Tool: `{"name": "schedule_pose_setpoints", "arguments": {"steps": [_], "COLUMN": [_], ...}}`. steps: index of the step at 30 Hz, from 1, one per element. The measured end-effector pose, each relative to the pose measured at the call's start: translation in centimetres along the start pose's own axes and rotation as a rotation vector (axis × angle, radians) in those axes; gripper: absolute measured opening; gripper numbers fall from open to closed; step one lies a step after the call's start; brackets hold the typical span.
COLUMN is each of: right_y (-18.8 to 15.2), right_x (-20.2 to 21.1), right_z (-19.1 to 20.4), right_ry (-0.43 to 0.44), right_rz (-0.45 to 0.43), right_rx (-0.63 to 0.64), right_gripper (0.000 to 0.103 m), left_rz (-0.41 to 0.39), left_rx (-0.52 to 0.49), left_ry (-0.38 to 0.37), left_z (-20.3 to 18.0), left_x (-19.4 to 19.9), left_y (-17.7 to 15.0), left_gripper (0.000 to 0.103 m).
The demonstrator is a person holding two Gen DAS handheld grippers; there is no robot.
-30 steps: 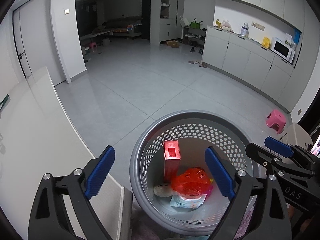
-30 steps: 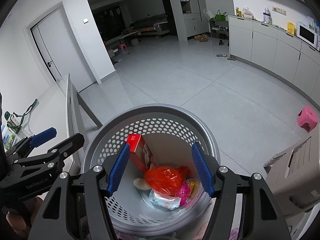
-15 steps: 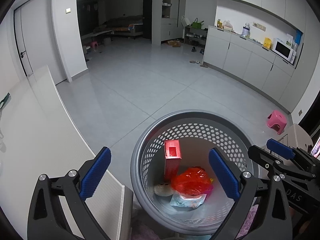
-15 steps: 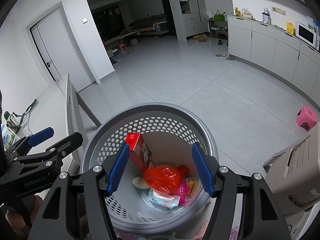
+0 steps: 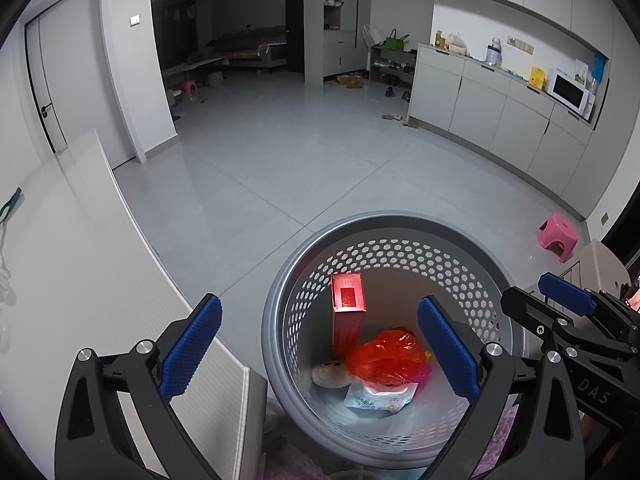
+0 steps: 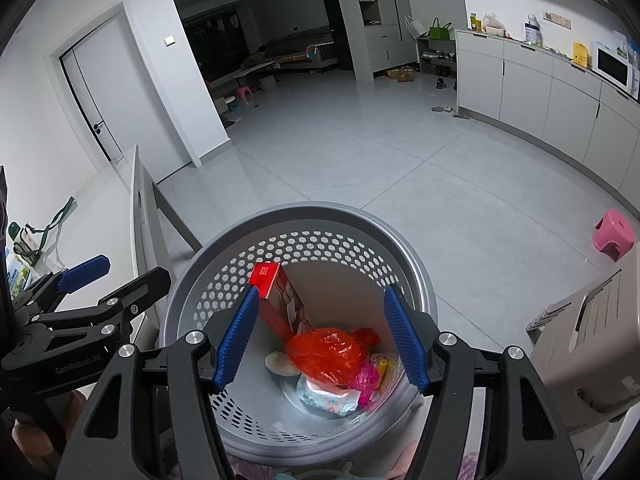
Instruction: Collect trash
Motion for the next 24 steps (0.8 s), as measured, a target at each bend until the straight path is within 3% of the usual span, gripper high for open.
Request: {"name": "schedule_pose_setpoints", "arguments": {"steps": [24], "right_y": [-0.16], "right_x": [-0.02], "right_z": [-0.18], "right_ry": [-0.001], "right_rz": [0.004], "right_rx": [-0.009], "right_gripper": [0.062], "left_rz": [0.016], "left_rx": [0.001], "left_ry": [0.021], "left_z": [-0.09], "left_x": [-0.41], "left_y": [-0.02], "left_gripper": [0.097]}}
Point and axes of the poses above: each gripper's, at about its wrist camera, not at the fingertips, and x roughly against the way its jaws point, z to its left, y to its top, the point moved 2 cm from there along -x, roughly the way its jaws point, and after that the axes turned 3 degrees about -z, right-handed, at the moved point
